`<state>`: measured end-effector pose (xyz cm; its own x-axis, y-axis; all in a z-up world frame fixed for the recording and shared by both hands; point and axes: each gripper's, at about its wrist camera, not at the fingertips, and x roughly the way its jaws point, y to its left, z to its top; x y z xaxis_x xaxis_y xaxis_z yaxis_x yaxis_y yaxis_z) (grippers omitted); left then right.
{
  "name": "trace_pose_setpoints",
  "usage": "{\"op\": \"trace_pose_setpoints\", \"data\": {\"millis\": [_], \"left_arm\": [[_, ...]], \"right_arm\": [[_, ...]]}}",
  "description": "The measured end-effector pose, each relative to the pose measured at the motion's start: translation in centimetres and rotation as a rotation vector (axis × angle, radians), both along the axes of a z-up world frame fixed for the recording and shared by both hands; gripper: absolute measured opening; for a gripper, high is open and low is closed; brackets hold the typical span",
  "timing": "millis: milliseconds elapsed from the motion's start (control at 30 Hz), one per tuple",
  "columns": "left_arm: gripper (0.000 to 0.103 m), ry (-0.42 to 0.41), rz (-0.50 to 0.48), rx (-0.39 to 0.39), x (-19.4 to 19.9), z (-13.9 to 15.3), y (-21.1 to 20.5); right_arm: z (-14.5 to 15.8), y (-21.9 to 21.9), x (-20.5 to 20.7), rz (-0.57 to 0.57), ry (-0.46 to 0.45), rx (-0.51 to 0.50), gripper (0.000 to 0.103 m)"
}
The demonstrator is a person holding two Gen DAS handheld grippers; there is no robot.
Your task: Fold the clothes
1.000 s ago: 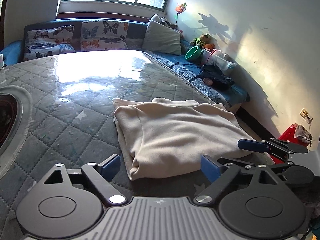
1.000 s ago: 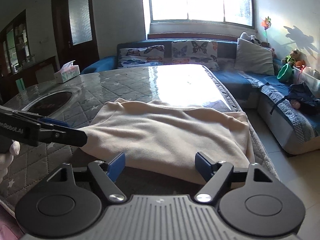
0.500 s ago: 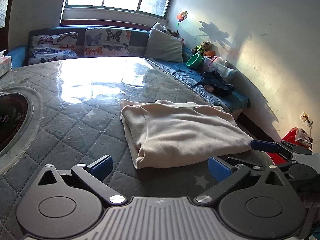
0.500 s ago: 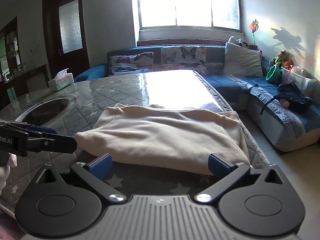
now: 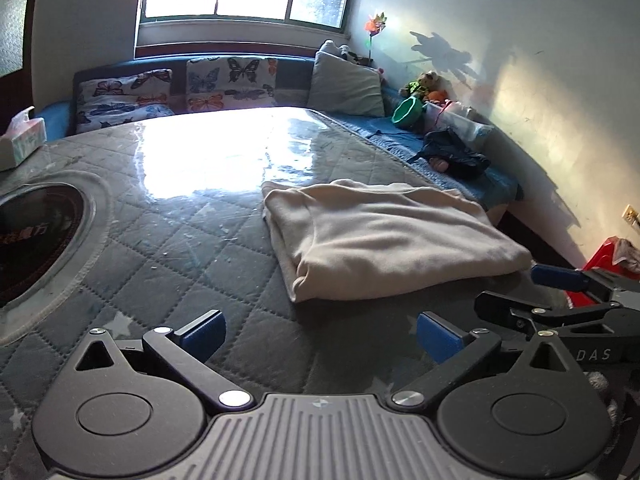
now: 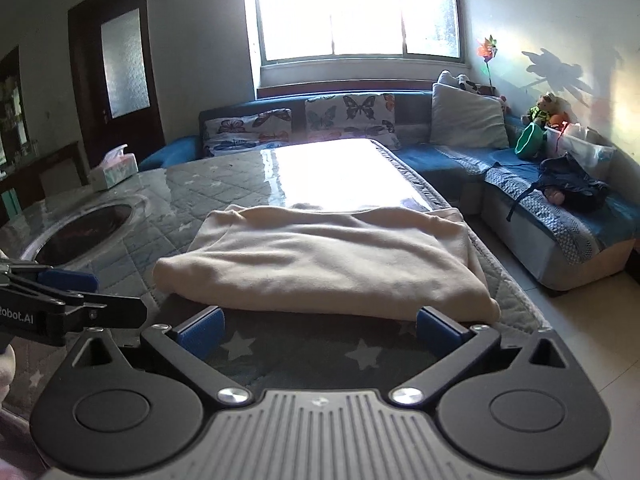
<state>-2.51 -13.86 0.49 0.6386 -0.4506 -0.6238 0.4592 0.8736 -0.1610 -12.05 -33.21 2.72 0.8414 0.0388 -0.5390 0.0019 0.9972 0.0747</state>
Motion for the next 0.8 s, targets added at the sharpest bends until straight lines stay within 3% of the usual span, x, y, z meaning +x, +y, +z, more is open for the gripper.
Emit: {"op": "trace_pose_setpoints", "data": {"millis": [233,533,800], "left_arm": [[0.103,0.003,0.025,0.023,-0.5,-0.2,0.2],[0.103,0.017,0.064,0.035,-0.7,-0.3,0.5],[0.103,0.035,0.069,0.040,-0.7,-0.6,0.3]], "right_arm": [[-0.5,0.9,-0.2,-0.028,0.042,-0.037,0.103],[-1.5,0.6,-0.9,-0.096,0.097,0.063,0.103],[-1.8,0.9,-0.8,-0.110,0.116,0.058,0.103]]}}
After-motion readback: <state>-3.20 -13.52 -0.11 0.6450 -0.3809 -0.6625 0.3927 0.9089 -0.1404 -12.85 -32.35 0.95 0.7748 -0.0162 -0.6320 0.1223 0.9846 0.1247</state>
